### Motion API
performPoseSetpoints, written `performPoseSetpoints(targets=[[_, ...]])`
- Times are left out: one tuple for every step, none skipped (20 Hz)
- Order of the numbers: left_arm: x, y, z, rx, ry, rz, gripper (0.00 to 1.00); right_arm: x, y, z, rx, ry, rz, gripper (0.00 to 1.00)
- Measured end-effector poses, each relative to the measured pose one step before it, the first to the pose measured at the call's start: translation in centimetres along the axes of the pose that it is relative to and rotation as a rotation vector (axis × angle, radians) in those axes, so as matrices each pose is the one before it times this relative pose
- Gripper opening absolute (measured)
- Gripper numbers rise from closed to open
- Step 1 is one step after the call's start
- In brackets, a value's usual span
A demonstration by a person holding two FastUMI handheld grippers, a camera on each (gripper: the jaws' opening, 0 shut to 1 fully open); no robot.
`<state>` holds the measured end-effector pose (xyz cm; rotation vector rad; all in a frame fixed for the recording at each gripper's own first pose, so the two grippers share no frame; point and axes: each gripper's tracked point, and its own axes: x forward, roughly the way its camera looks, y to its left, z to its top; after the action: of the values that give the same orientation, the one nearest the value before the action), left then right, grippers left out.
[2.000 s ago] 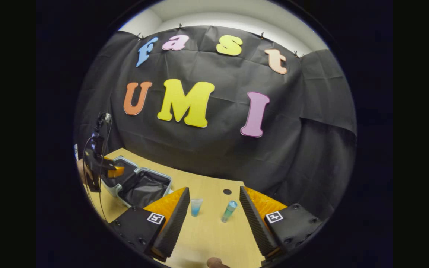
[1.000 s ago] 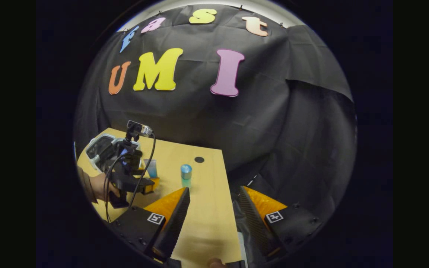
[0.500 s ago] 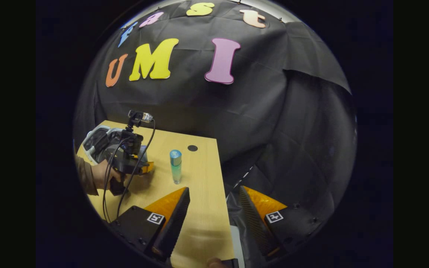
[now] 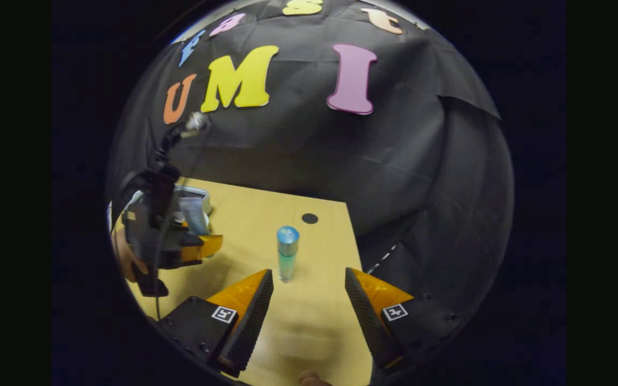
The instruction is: First open the suitcase, pack the skin care products into it, and then close the suitcase.
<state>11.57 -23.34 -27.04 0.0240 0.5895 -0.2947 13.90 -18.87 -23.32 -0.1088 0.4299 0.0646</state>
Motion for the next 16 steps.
performPoseSetpoints(targets=[[-1.704,0.634,0.181,0.00098,-0.00971,0.00813,0.46,1.244,0.725,-0.102,-0.0016,0.00102,0.00881,0.8],[-1.354,0.597,-0.048,-0.00278,0.00074,0.00711,0.46,1.375,0.535,-0.38,-0.00128,0.00356,0.00127,0.8],[-1.532,0.76,-0.296,-0.00493,0.00391,0.01332,0.46,1.337,0.372,-0.326,-0.00458,0.001,-0.00782,0.8],[-1.453,0.976,-0.474,-0.01224,0.00337,0.01634,0.46,1.183,0.358,-0.42,-0.00279,0.00275,-0.00805,0.8],[-1.153,0.893,-0.497,-0.01355,0.00411,0.01408,0.46,1.141,0.318,-0.54,0.00217,0.0026,-0.00337,0.79],[-1.037,0.972,-0.594,-0.01489,0.01039,0.01829,0.46,1.122,0.216,-0.403,0.001,0.00543,-0.00997,0.8],[-1.096,1.147,-0.622,-0.0124,0.00653,0.02331,0.46,0.956,0.311,-0.046,0.01165,-0.00359,-0.00276,0.8],[-0.8,0.742,-0.659,-0.01621,0.00881,0.01298,0.46,0.958,-0.015,-0.111,0.00693,-0.00445,-0.01677,0.8],[-0.75,0.84,-0.501,-0.0117,0.00386,0.01546,0.46,0.782,-0.053,0.07,0.01287,-0.00763,-0.0145,0.79],[-0.488,1.014,-0.446,-0.00448,0.00584,0.01519,0.46,0.628,0.231,0.128,0.01479,-0.00734,-0.0031,0.79],[-0.377,0.999,-0.521,-0.00146,0.00871,0.01177,0.46,0.645,0.097,0.027,0.00564,-0.00351,-0.01189,0.79],[-0.277,1.245,-0.399,-0.00091,0.00663,0.01946,0.46,0.542,0.241,-0.201,0.00276,-0.00122,-0.00533,0.78],[-0.054,1.282,-0.308,-0.00362,0.00632,0.01699,0.46,0.457,0.303,-0.053,-0.00522,0.00165,-0.00585,0.75],[-0.218,1.088,-0.07,-0.00752,0.00145,0.0151,0.46,0.376,0.05,-0.104,-0.01208,-0.00014,-0.01337,0.73],[-0.143,0.915,0.091,-0.01181,-0.00216,0.01152,0.46,0.322,-0.148,-0.083,-0.00918,-0.00066,-0.01658,0.64],[0.0,0.534,0.059,-0.01236,0.00073,-0.00076,0.46,0.081,-0.542,-0.173,-0.00163,0.00769,-0.03603,0.61]])
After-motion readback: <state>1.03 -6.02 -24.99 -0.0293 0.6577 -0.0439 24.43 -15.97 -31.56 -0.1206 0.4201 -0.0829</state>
